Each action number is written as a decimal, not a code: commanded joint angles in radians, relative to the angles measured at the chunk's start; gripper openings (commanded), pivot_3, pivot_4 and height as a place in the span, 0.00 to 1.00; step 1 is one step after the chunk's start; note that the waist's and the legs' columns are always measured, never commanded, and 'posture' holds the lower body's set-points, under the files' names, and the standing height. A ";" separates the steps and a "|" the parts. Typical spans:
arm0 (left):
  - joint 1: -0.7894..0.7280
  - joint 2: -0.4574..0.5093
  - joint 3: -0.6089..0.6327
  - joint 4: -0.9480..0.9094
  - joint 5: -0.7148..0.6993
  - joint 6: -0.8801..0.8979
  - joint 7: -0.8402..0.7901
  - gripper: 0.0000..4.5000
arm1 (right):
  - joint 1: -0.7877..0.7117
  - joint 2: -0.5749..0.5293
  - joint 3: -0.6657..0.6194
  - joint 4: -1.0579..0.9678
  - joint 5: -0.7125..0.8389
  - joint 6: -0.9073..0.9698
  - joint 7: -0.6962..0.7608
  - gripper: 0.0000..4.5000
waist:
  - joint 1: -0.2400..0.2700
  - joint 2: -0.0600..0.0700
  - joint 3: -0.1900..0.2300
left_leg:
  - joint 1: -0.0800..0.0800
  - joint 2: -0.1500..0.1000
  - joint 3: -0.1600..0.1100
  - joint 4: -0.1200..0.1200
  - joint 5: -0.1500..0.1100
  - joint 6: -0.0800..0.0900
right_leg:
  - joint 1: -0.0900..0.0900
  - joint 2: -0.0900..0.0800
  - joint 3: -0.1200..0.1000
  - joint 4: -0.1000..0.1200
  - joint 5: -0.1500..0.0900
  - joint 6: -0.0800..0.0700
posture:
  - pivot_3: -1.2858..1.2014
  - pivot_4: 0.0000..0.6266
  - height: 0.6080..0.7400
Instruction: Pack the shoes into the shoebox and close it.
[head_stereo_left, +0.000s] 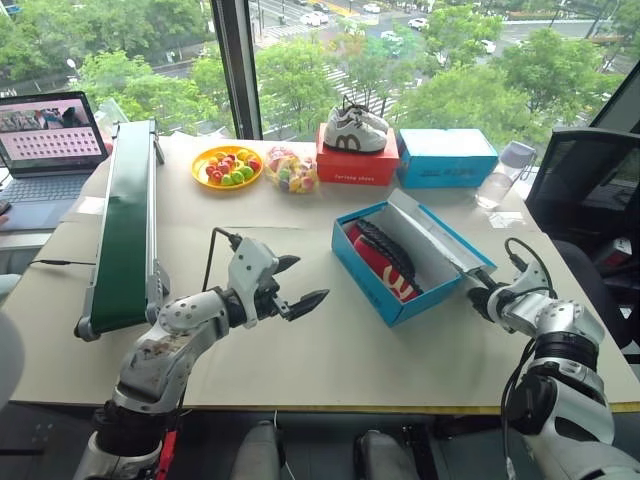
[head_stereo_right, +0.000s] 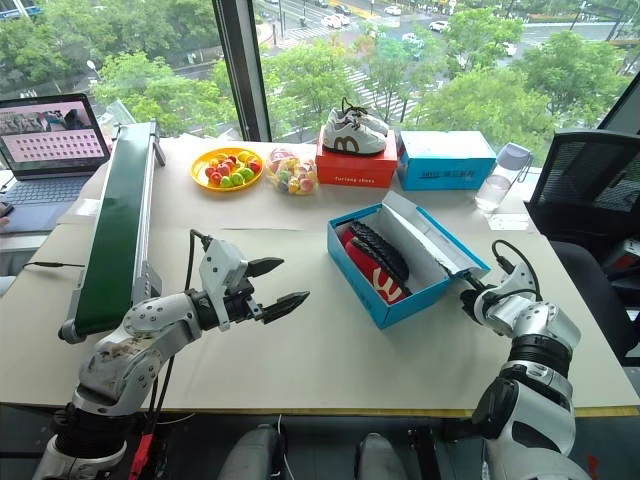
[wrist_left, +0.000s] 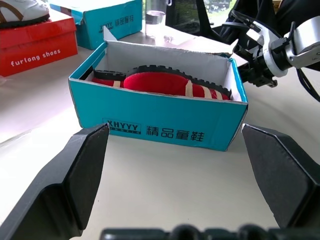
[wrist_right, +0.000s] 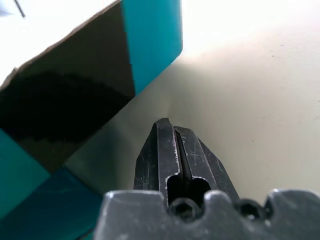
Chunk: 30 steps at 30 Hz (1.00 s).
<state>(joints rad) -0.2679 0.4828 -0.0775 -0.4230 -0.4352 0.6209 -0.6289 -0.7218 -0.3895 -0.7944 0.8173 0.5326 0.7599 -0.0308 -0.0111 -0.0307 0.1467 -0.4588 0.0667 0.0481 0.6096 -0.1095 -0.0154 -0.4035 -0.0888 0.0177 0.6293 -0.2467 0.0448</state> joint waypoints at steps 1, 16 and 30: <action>-0.021 0.005 0.016 -0.027 -0.012 -0.003 -0.005 1.00 | -0.051 0.028 -0.080 -0.012 0.120 -0.093 0.043 0.02 | -0.004 0.000 0.000 | 0.000 0.000 0.000 0.000 0.000 0.000 | 0.000 0.000 0.000 0.000 0.000 0.000 | 0.52 0.24 1.00; -0.042 0.013 0.015 -0.016 -0.007 -0.001 -0.010 1.00 | -0.069 0.086 0.006 -0.154 0.312 -0.145 0.464 0.02 | -0.014 0.007 0.004 | -0.001 0.000 0.001 -0.003 -0.001 0.005 | -0.002 0.000 0.001 0.000 0.004 0.000 | 0.52 0.24 1.00; -0.058 0.010 0.019 0.003 -0.003 0.000 -0.012 1.00 | 0.162 -0.125 0.596 -0.716 0.139 -0.032 0.858 0.02 | -0.002 0.008 0.005 | -0.001 0.000 0.001 -0.002 -0.006 -0.001 | -0.002 -0.001 0.000 0.000 -0.002 -0.004 | 0.52 0.24 1.00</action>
<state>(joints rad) -0.3067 0.4910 -0.0679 -0.4115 -0.4340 0.6262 -0.6386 -0.5087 -0.5068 -0.2347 0.0953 0.7341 0.7905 0.8407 -0.0130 -0.0226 0.1519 -0.4596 0.0666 0.0493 0.6079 -0.1154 -0.0167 -0.4060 -0.0897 0.0174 0.6294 -0.2485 0.0408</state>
